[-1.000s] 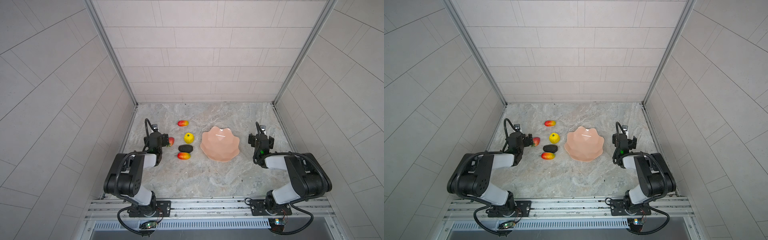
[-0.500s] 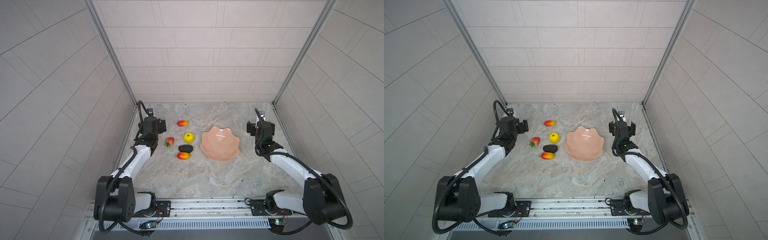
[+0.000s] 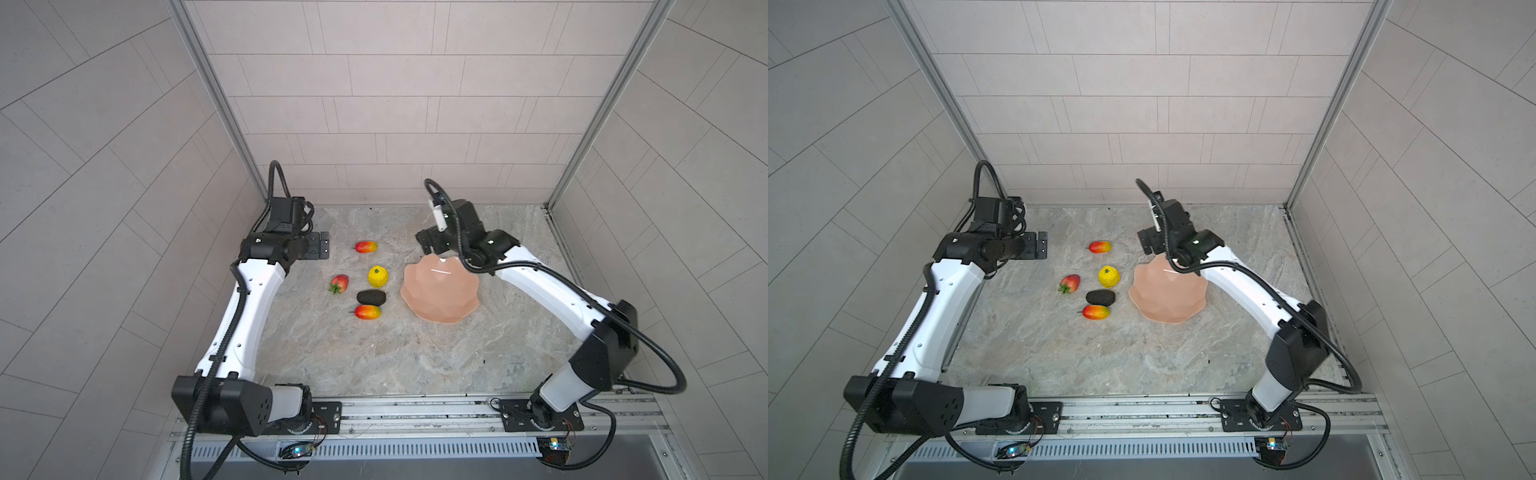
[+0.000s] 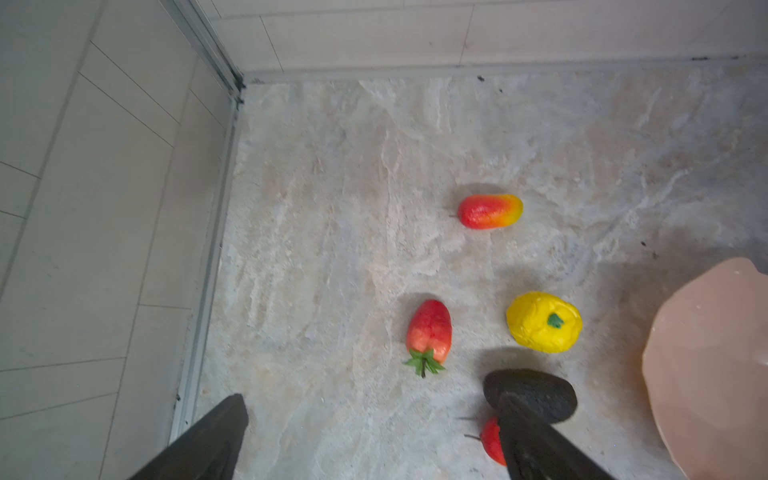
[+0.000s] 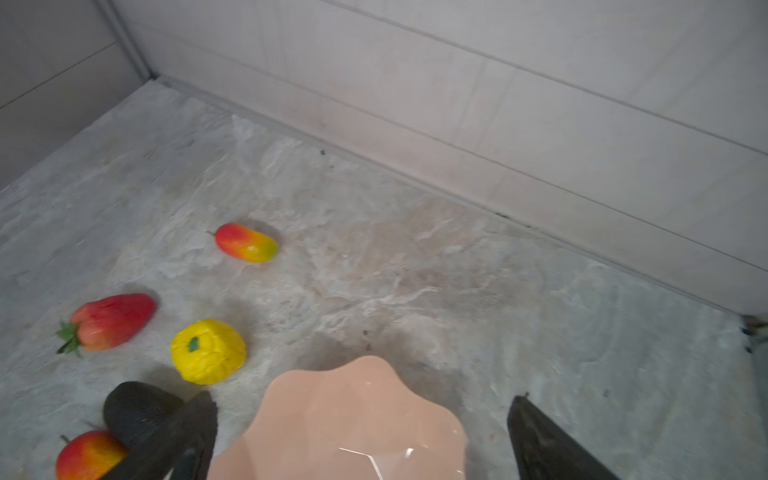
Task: Place and organize the fake fruits in the fruit bowl
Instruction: 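Reach the right gripper to the yellow lemon and close on it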
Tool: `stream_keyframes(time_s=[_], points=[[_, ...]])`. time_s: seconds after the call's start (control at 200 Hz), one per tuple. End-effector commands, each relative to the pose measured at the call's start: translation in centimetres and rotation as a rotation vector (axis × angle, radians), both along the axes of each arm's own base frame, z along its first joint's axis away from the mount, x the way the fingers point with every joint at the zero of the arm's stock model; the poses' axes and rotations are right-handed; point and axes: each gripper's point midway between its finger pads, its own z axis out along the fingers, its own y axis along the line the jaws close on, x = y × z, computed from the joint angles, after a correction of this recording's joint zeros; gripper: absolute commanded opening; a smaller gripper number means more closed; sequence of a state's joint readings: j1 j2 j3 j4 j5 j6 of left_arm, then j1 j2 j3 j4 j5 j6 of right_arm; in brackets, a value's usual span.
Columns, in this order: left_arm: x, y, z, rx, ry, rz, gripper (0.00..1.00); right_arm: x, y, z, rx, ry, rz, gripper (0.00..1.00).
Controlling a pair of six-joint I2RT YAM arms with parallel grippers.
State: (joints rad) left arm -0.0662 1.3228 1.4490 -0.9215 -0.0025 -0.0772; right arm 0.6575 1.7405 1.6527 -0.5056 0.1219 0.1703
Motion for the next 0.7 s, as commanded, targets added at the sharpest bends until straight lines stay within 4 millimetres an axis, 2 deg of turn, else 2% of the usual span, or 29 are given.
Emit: stream_keyframes(time_s=[0.0,0.125,0.175,0.24,0.335,0.495,0.696], points=[[-1.9,-1.9,1.0,-0.129,0.021,-0.014,1.0,-1.5,3.2,-3.2,-0.067,0.153,0.046,1.0],[-2.6,-2.5,0.8,-0.148,0.033,-0.025,1.0,-0.9,7.6,-5.6,-0.082,0.213,0.109,1.0],[-2.9,-2.2,0.5,-0.132,0.046,-0.019,1.0,-0.6,8.7,-6.4,-0.085,0.229,0.116,1.0],[-3.3,-1.6,0.2,-0.102,0.06,0.003,1.0,0.0,10.1,-8.4,-0.082,0.275,0.118,1.0],[-3.8,-1.7,-0.1,-0.1,0.082,-0.008,1.0,1.1,11.8,-10.9,-0.056,0.324,0.1,1.0],[-4.0,-1.9,-0.7,-0.106,0.11,-0.022,1.0,2.6,13.4,-13.3,-0.047,0.343,0.083,1.0],[-3.6,-2.3,-2.1,-0.11,0.151,-0.042,1.0,3.8,13.7,-15.9,-0.055,0.334,0.053,0.99]])
